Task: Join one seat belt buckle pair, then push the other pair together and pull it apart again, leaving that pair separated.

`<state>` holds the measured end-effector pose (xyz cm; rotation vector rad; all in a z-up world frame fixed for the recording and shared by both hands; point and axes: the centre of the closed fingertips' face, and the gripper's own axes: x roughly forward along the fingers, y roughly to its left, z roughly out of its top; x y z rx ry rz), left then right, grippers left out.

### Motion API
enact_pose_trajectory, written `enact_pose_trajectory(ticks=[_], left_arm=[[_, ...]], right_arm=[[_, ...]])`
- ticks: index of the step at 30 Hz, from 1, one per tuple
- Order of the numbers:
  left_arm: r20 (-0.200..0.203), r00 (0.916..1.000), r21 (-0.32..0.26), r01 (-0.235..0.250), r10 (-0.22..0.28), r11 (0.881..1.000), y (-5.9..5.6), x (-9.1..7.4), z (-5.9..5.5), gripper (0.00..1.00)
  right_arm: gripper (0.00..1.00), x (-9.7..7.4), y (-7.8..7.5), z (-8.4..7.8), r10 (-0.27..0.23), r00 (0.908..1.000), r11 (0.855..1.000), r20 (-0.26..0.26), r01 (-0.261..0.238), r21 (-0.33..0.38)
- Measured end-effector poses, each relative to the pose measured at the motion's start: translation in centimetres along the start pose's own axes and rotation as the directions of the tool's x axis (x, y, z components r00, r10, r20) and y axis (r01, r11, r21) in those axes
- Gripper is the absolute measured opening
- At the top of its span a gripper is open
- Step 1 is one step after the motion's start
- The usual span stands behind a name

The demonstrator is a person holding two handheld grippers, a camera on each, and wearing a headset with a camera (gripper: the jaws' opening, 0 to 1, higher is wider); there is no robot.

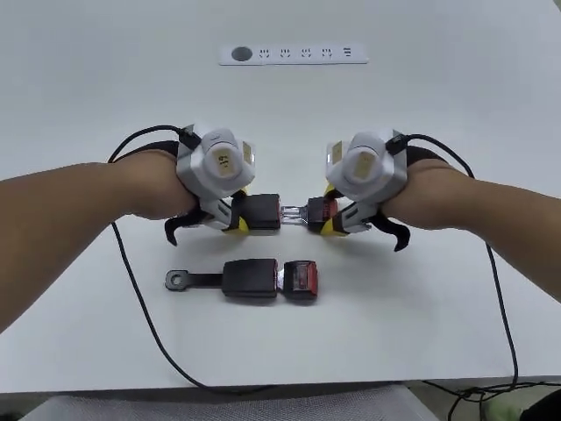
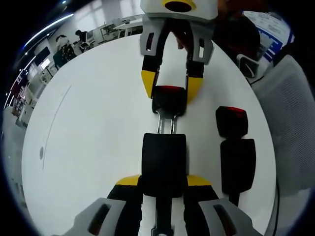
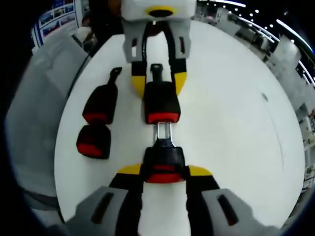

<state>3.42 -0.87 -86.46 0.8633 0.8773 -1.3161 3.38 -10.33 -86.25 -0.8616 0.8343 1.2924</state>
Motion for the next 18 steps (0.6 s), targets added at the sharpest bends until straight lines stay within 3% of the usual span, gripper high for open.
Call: enact_pose_trajectory(ticks=[3, 11, 18], left_arm=[[-0.004, 1.0000, -0.001, 0.000, 0.000, 1.000, 0.0, 0.0, 0.0, 0.32], [-0.014, 0.9999, 0.022, -0.001, 0.001, 1.000, -0.1, 0.1, 0.1, 0.32], [-0.031, 0.9995, 0.026, 0.008, -0.007, 1.000, -0.2, 0.1, 0.1, 0.31]], right_arm=[[0.32, -0.1, -0.3, 0.2, -0.017, 0.9998, 0.999, -0.009, 0.016, -0.052], [0.32, 1.0, -0.2, 0.7, -0.014, 0.9999, 0.999, 0.009, 0.015, -0.029], [0.30, 0.9, -0.1, 0.9, -0.016, 0.9998, 1.000, 0.010, 0.017, -0.024]])
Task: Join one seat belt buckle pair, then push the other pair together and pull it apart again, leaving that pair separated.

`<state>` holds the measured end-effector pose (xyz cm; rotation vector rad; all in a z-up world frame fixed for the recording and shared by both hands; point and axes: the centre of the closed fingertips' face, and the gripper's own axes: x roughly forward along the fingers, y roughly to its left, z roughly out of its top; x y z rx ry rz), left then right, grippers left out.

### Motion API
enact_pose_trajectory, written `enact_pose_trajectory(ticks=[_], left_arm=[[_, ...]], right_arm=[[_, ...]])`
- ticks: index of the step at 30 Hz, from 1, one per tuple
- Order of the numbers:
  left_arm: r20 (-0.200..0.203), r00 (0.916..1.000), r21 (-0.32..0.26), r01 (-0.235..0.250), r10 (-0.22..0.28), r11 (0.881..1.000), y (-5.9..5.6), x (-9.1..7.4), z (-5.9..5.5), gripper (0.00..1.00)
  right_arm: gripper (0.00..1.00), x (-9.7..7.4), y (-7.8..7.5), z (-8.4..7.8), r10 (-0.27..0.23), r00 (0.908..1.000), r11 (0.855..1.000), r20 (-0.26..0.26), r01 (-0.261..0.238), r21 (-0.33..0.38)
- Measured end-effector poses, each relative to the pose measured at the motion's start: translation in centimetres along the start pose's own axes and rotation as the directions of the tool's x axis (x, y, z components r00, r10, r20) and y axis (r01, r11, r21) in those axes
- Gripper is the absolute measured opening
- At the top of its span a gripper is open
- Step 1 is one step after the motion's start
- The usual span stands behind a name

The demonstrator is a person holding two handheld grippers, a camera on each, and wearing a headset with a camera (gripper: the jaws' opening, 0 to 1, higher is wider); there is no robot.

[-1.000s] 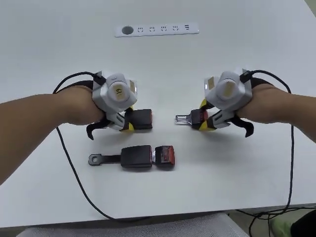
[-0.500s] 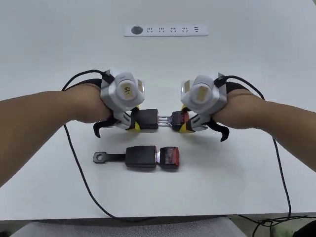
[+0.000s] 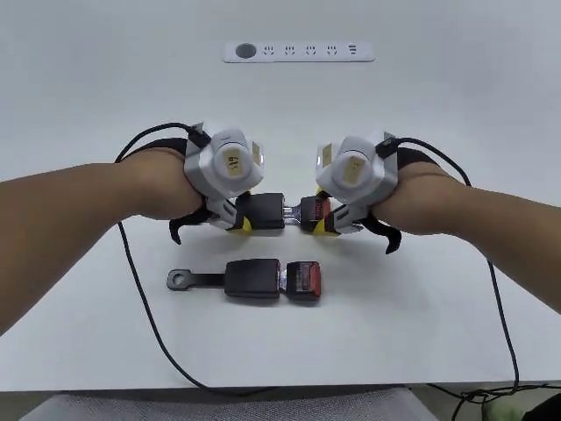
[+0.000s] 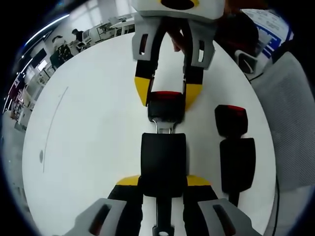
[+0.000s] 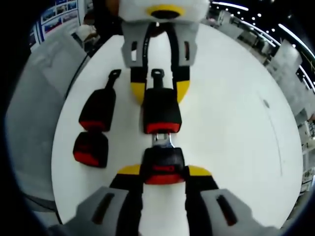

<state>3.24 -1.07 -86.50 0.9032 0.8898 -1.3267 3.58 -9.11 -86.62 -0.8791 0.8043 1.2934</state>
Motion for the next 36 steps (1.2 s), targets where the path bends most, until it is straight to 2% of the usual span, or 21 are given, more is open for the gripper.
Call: enact_pose_trajectory(ticks=[6, 8, 9, 10, 13, 21, 25, 27, 28, 32, 36], left_arm=[[-0.014, 0.9998, -0.001, 0.013, -0.013, 1.000, 0.0, 0.1, 0.0, 0.30], [-0.012, 0.9998, -0.011, 0.015, -0.015, 1.000, 0.0, 0.1, 0.1, 0.30], [-0.014, 0.9998, -0.005, 0.016, -0.016, 1.000, 0.0, 0.1, 0.1, 0.30], [-0.012, 0.9998, -0.009, 0.016, -0.016, 1.000, 0.0, 0.1, 0.1, 0.30], [-0.006, 0.9999, -0.011, 0.013, -0.013, 1.000, -0.1, 0.1, 0.1, 0.30], [0.009, 0.9999, -0.017, 0.014, -0.014, 1.000, 0.0, 0.0, 0.0, 0.31], [-0.004, 0.9999, -0.015, 0.014, -0.014, 1.000, -0.1, 0.0, 0.1, 0.31], [-0.005, 0.9999, -0.016, 0.014, -0.014, 1.000, -0.1, 0.0, 0.0, 0.31], [-0.004, 0.9999, -0.017, 0.014, -0.014, 1.000, -0.1, 0.0, 0.1, 0.31], [-0.006, 0.9999, -0.014, 0.011, -0.011, 1.000, -0.1, 0.0, 0.1, 0.31], [-0.008, 0.9999, -0.026, 0.006, -0.007, 1.000, -0.2, 0.0, 0.1, 0.31]], right_arm=[[0.30, 0.2, -0.1, 0.4, 0.002, 1.0000, 1.000, -0.007, -0.003, -0.009], [0.29, 0.7, 0.4, 2.0, 0.014, 0.9988, 0.998, 0.047, -0.017, 0.068], [0.29, 0.9, -0.1, 1.8, -0.015, 0.9999, 1.000, -0.005, 0.015, -0.012], [0.29, 0.9, 0.2, 1.8, -0.001, 1.0000, 1.000, 0.002, 0.001, 0.019], [0.30, 0.6, 0.1, 1.5, 0.004, 0.9997, 1.000, 0.024, -0.005, 0.018], [0.30, 0.5, 0.0, 1.5, 0.004, 0.9999, 1.000, 0.012, -0.004, -0.012], [0.31, 0.0, -0.1, 0.5, 0.003, 1.0000, 1.000, -0.008, -0.003, -0.015], [0.31, -0.3, -0.2, -0.3, 0.005, 1.0000, 1.000, -0.001, -0.005, -0.008], [0.31, -0.3, 0.0, -0.2, 0.009, 0.9995, 1.000, 0.029, -0.010, 0.016], [0.31, -0.5, 0.2, -0.4, 0.006, 0.9996, 1.000, 0.026, -0.006, -0.001], [0.32, -1.3, 0.3, -2.4, 0.011, 0.9998, 1.000, 0.017, -0.011, -0.009]])
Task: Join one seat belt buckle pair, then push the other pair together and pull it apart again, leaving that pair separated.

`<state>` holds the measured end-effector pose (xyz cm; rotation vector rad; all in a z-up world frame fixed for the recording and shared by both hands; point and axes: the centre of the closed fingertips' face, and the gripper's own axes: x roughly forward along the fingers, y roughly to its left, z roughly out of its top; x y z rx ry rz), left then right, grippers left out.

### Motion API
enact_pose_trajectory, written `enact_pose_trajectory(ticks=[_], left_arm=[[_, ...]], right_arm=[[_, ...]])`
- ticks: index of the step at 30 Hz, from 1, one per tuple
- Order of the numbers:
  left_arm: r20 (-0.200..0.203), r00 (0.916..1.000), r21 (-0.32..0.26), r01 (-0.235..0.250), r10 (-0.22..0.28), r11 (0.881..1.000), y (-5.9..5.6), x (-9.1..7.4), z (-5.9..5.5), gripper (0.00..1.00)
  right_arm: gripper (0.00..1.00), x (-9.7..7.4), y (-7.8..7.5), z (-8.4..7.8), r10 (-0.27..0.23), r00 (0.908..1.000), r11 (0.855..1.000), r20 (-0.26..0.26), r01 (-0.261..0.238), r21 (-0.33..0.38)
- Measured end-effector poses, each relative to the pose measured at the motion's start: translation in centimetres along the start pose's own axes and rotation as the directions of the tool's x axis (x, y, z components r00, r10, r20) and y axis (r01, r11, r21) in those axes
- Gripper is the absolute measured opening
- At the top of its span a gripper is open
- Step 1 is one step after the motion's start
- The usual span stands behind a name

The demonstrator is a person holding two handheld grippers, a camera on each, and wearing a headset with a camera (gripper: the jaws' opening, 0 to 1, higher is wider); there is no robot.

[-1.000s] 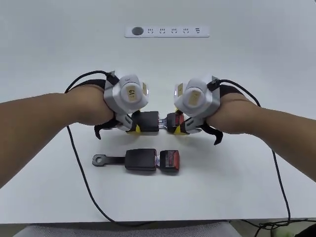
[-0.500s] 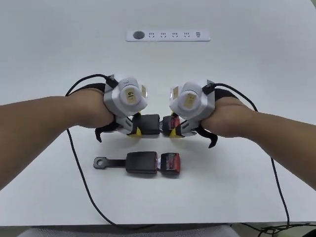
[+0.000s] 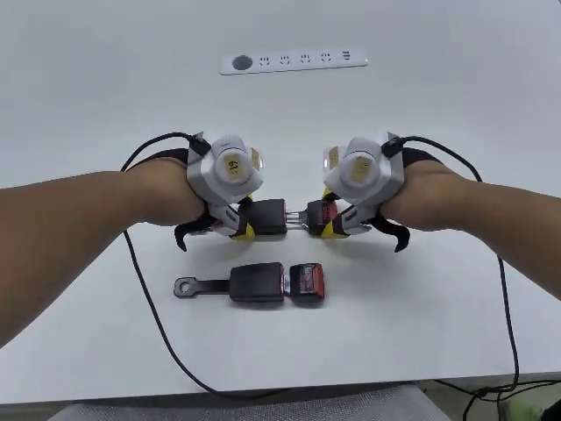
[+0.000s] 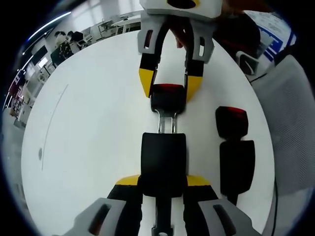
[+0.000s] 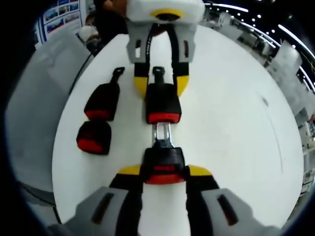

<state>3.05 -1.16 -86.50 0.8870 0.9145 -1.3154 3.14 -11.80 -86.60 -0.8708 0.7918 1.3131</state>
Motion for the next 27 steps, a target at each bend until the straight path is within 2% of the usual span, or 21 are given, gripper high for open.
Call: enact_pose_trajectory(ticks=[2, 5, 10, 13, 15, 19, 21, 23, 25, 27], left_arm=[[-0.002, 1.0000, -0.004, 0.001, -0.001, 1.000, 0.0, 0.0, 0.0, 0.31], [-0.006, 1.0000, -0.009, -0.001, 0.001, 1.000, 0.1, 0.1, 0.0, 0.32], [0.027, 0.9996, -0.039, -0.011, 0.012, 0.999, 0.0, 0.0, -0.1, 0.32], [0.043, 0.9990, -0.059, -0.008, 0.011, 0.998, 0.0, 0.0, -0.1, 0.32], [0.036, 0.9993, -0.059, -0.010, 0.012, 0.998, 0.0, 0.0, 0.0, 0.32], [0.020, 0.9995, -0.066, -0.023, 0.024, 0.998, -0.1, -0.1, 0.0, 0.32], [0.029, 0.9991, -0.071, -0.029, 0.031, 0.997, -0.1, -0.1, 0.0, 0.33], [0.040, 0.9985, -0.069, -0.035, 0.038, 0.997, 0.0, -0.2, -0.1, 0.33], [0.050, 0.9974, -0.061, -0.050, 0.053, 0.997, 0.0, -0.3, 0.0, 0.33], [0.045, 0.9959, -0.015, -0.078, 0.078, 0.997, 0.1, -0.5, -0.1, 0.35]], right_arm=[[0.32, -0.5, -0.1, -1.0, -0.006, 1.0000, 1.000, -0.006, 0.006, 0.001], [0.33, -1.7, -0.2, -3.4, -0.023, 0.9989, 1.000, -0.041, 0.023, 0.004], [0.33, -3.9, 0.0, -6.8, -0.047, 0.9942, 0.999, -0.096, 0.049, 0.021], [0.33, -4.9, 0.2, -8.4, -0.063, 0.9909, 0.996, -0.119, 0.069, 0.049], [0.34, -5.3, 0.3, -9.1, -0.075, 0.9884, 0.995, -0.132, 0.083, 0.058], [0.34, -5.4, 0.6, -9.0, -0.088, 0.9860, 0.994, -0.142, 0.096, 0.048], [0.35, -5.4, 0.7, -8.8, -0.092, 0.9843, 0.995, -0.150, 0.099, 0.035], [0.39, -5.6, 0.4, -8.6, -0.124, 0.9799, 0.992, -0.156, 0.128, 0.014], [0.44, -6.1, -0.1, -7.7, -0.165, 0.9797, 0.985, -0.114, 0.170, 0.037], [0.47, -6.7, 0.0, -6.9, -0.182, 0.9792, 0.981, -0.090, 0.187, 0.054]])
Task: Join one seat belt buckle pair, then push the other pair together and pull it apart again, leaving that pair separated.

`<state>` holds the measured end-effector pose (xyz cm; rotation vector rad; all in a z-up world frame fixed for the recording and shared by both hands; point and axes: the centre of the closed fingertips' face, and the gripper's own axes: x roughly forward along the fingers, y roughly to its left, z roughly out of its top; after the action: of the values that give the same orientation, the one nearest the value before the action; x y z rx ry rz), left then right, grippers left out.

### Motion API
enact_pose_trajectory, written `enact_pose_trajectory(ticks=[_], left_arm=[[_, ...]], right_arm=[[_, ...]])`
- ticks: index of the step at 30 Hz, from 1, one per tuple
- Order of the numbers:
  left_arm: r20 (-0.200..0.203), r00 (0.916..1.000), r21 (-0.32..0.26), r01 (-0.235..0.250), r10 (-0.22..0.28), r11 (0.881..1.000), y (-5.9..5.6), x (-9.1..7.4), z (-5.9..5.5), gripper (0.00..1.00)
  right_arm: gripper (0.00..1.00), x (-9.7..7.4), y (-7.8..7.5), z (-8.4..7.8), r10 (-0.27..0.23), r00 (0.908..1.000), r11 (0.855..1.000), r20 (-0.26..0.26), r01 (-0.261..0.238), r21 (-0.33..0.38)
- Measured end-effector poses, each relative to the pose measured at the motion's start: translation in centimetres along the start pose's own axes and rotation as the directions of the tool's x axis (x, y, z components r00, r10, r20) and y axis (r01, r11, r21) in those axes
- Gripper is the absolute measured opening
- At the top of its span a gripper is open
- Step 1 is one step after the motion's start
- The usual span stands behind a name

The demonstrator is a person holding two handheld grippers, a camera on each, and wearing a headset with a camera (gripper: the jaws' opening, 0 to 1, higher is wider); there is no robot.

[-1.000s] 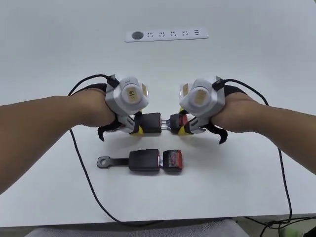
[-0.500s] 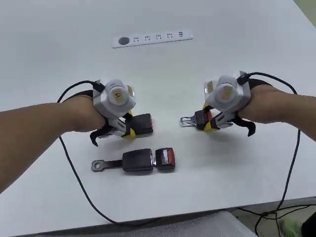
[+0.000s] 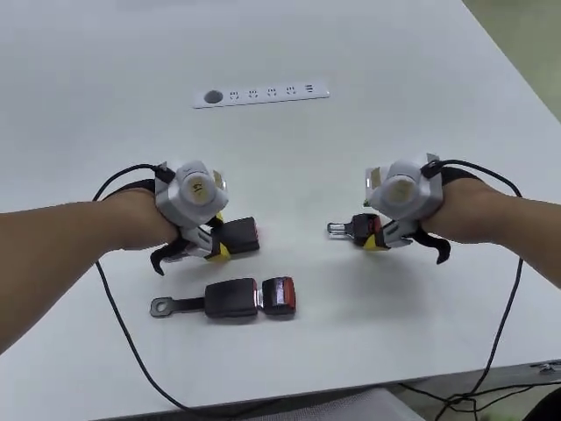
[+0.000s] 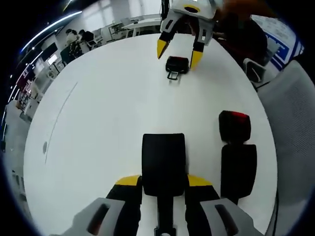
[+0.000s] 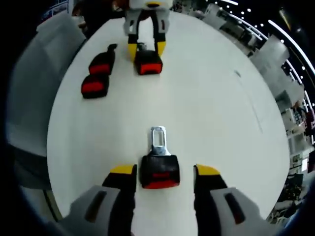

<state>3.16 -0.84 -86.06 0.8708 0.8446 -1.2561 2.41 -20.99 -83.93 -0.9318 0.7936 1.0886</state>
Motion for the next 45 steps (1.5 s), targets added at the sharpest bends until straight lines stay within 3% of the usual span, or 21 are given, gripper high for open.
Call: enact_pose_trajectory(ticks=[1, 2, 4, 5, 8, 10, 11, 12, 15, 19, 20, 23, 26, 29, 31, 33, 34, 36, 40, 43, 45], left_arm=[[-0.013, 0.9998, 0.009, -0.016, 0.016, 1.000, 0.1, -0.2, -0.3, 0.37], [0.004, 0.9995, 0.012, -0.032, 0.032, 0.999, 0.1, -0.7, 0.0, 0.40], [0.086, 0.9935, -0.048, -0.071, 0.075, 0.996, 0.9, -1.7, 0.9, 0.43], [0.095, 0.9906, -0.073, -0.092, 0.099, 0.993, 1.2, -2.6, 0.8, 0.46], [0.117, 0.9852, -0.081, -0.117, 0.125, 0.990, 0.4, -5.1, 0.5, 0.51], [0.145, 0.9785, -0.100, -0.133, 0.147, 0.986, -0.8, -6.9, 0.1, 0.55], [0.151, 0.9768, -0.104, -0.137, 0.152, 0.985, -1.3, -7.6, -0.2, 0.57], [0.166, 0.9689, -0.127, -0.163, 0.183, 0.978, -1.9, -8.7, -0.6, 0.60], [0.158, 0.9625, -0.198, -0.188, 0.221, 0.962, -3.4, -10.8, -2.5, 0.66], [0.155, 0.9491, -0.275, -0.225, 0.274, 0.935, -4.9, -12.8, -4.9, 0.71], [0.162, 0.9412, -0.303, -0.239, 0.297, 0.923, -5.7, -13.7, -5.5, 0.71], [0.162, 0.9311, -0.351, -0.255, 0.327, 0.901, -5.8, -14.7, -7.1, 0.74], [0.164, 0.9241, -0.374, -0.266, 0.345, 0.889, -7.4, -15.5, -7.8, 0.77], [0.164, 0.9218, -0.387, -0.268, 0.351, 0.883, -8.9, -16.4, -8.6, 0.79], [0.168, 0.9090, -0.424, -0.283, 0.382, 0.860, -9.1, -17.3, -9.6, 0.80], [0.158, 0.9038, -0.441, -0.296, 0.398, 0.847, -9.1, -17.6, -10.5, 0.83], [0.157, 0.9020, -0.445, -0.299, 0.402, 0.844, -9.2, -17.8, -11.0, 0.85], [0.156, 0.8991, -0.450, -0.304, 0.409, 0.840, -9.6, -18.0, -11.3, 0.89], [0.149, 0.8901, -0.478, -0.317, 0.431, 0.819, -10.3, -18.2, -11.8, 0.97], [0.152, 0.8881, -0.498, -0.310, 0.434, 0.810, -10.8, -18.0, -11.7, 1.00], [0.150, 0.8890, -0.490, -0.313, 0.433, 0.814, -11.2, -17.8, -11.6, 1.00]], right_arm=[[0.48, -0.3, 0.0, 0.2, -0.007, 0.9999, 1.000, 0.012, 0.007, 0.006], [0.49, -0.7, 0.2, 0.4, -0.018, 0.9997, 1.000, 0.019, 0.017, 0.005], [0.51, -1.4, 0.7, 0.8, -0.024, 0.9988, 0.999, 0.043, 0.023, 0.027], [0.51, -1.8, 1.0, 1.0, -0.031, 0.9979, 0.999, 0.057, 0.028, 0.040], [0.55, -2.9, 2.0, 1.5, -0.055, 0.9937, 0.995, 0.098, 0.047, 0.088], [0.58, -3.7, 2.8, 1.8, -0.069, 0.9898, 0.993, 0.124, 0.057, 0.102], [0.58, -4.0, 3.2, 2.0, -0.073, 0.9881, 0.992, 0.135, 0.059, 0.107], [0.60, -4.4, 3.5, 2.2, -0.094, 0.9831, 0.989, 0.157, 0.074, 0.125], [0.64, -5.4, 4.4, 2.4, -0.128, 0.9723, 0.982, 0.195, 0.097, 0.163], [0.65, -6.4, 5.6, 2.2, -0.141, 0.9651, 0.976, 0.220, 0.099, 0.193], [0.65, -6.7, 5.9, 2.1, -0.149, 0.9622, 0.973, 0.228, 0.102, 0.206], [0.69, -7.3, 6.8, 1.9, -0.165, 0.9568, 0.964, 0.239, 0.105, 0.244], [0.75, -7.8, 7.1, 1.6, -0.178, 0.9518, 0.957, 0.250, 0.108, 0.271], [0.78, -8.3, 7.7, 0.9, -0.187, 0.9525, 0.953, 0.241, 0.116, 0.279], [0.79, -8.6, 8.1, 0.3, -0.189, 0.9539, 0.952, 0.233, 0.120, 0.282], [0.81, -8.9, 8.2, -0.2, -0.200, 0.9534, 0.944, 0.226, 0.126, 0.305], [0.83, -9.1, 8.2, -0.4, -0.212, 0.9510, 0.933, 0.225, 0.129, 0.336], [0.88, -9.5, 8.0, -0.6, -0.234, 0.9451, 0.922, 0.228, 0.142, 0.359], [1.00, -9.8, 7.9, -0.7, -0.274, 0.9322, 0.913, 0.236, 0.175, 0.368], [1.00, -9.6, 8.1, -0.8, -0.280, 0.9330, 0.910, 0.226, 0.183, 0.373], [1.00, -9.4, 8.4, -0.9, -0.269, 0.9379, 0.906, 0.218, 0.169, 0.389]])
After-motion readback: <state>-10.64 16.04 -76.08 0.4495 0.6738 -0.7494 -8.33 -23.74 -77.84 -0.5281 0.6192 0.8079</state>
